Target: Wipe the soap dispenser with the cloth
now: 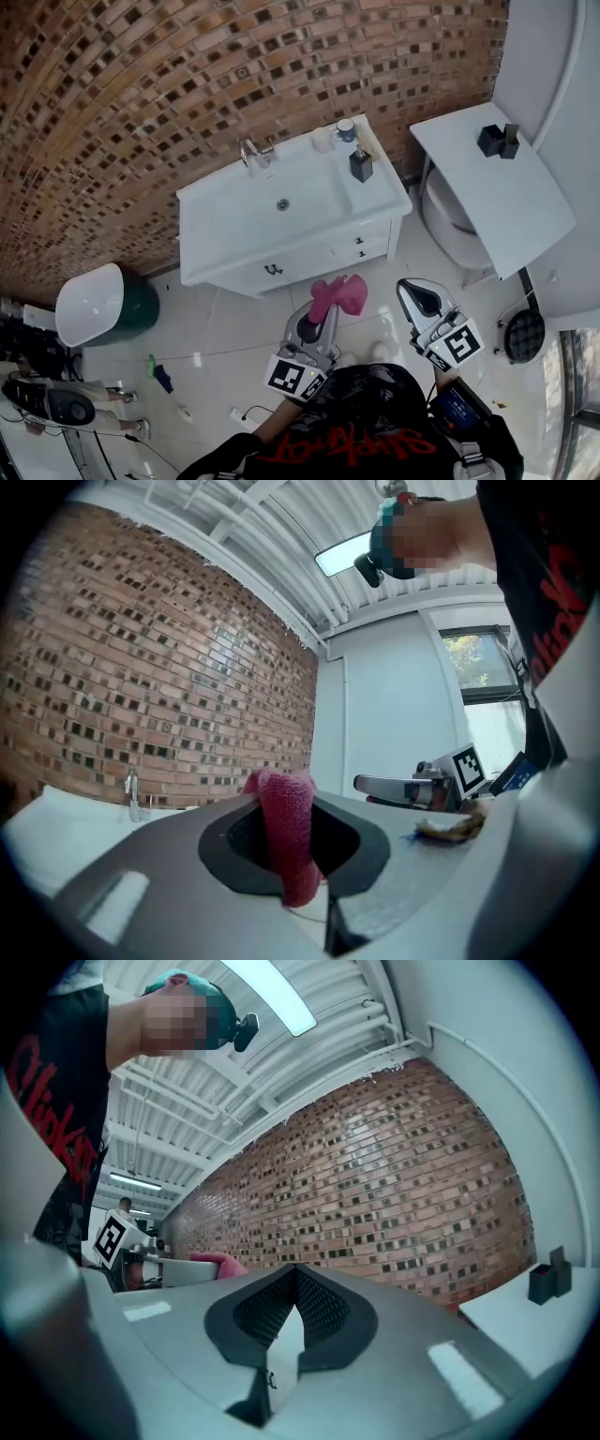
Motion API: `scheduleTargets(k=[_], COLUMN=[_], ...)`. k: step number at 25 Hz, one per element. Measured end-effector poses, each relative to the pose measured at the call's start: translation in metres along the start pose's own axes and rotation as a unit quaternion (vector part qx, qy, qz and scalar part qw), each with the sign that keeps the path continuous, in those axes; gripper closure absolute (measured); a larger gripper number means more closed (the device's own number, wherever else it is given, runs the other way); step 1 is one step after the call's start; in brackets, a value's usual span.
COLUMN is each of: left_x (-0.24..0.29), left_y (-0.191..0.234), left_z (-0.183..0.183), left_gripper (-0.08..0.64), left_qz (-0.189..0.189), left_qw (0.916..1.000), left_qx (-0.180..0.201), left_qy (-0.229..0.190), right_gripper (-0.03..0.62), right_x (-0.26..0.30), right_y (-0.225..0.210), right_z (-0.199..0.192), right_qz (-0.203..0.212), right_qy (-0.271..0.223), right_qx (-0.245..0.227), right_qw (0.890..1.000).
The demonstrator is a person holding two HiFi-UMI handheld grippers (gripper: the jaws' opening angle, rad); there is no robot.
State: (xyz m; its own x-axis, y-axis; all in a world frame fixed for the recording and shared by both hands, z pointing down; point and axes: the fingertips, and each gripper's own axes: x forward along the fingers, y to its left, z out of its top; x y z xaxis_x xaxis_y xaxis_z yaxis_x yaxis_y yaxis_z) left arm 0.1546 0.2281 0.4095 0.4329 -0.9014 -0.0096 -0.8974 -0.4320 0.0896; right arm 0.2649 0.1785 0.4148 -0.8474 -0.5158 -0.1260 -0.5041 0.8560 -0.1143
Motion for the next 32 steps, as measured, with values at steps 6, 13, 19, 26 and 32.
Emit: scheduleTargets(k=[6,13,19,26,32], left_x=[-0.036,-0.046,-0.043,-0.048,-0.058], left_y=[0.030,0.021,0.011,-0.015,-0.012], left_z=[0.012,0.004,-0.001,-0.006,-0.008], left_gripper=[0.514,0.514,0.514,0.514,0.514], left_qz=[0.036,0.010,-0.028,-0.066,-0.059], left_qw=[0.9986,0.9988,0.9979,0.9955,0.9954], left_qx=[-0.016,-0.029,-0.050,-0.062,-0.072], left_qy=[-0.036,-0.038,-0.030,-0.028,-0.025], right_gripper=[0.592,0.592,0.592,0.592,0.592], right_x=[0.032,0.034,0.013,-0.004,-0.004], right_y=[0.041,0.063,0.058,0.073,0.084], right_z=[0.002,0.013,0.006,0.005,0.001], right_qz=[0.057,0.045,-0.011,-0.029,-0.025], right_qy=[0.026,0.011,0.028,0.035,0.052], right_qx=[-0.012,-0.038,-0.023,-0.031,-0.039], right_qw=[0.998,0.998,0.999,0.998,0.998])
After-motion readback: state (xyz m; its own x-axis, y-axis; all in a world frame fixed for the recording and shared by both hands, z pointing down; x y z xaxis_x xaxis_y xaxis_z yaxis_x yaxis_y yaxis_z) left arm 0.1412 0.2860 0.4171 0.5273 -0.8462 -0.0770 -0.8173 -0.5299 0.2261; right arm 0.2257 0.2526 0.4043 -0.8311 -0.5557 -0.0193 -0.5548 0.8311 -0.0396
